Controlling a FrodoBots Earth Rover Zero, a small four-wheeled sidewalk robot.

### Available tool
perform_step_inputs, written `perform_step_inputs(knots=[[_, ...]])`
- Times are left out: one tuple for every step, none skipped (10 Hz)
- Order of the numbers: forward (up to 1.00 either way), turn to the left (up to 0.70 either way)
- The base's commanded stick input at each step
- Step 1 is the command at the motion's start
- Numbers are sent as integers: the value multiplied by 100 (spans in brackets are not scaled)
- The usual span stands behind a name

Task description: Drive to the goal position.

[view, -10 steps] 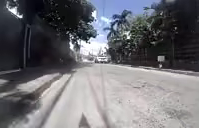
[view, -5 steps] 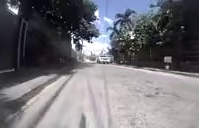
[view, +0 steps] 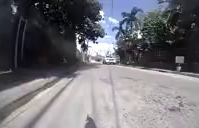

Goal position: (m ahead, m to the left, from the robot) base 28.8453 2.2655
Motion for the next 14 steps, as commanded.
perform_step_inputs(knots=[[100,0],[100,0],[100,0],[100,0],[100,0],[100,0],[100,0],[100,0],[100,0],[100,0],[100,0],[100,0],[100,0],[100,0]])
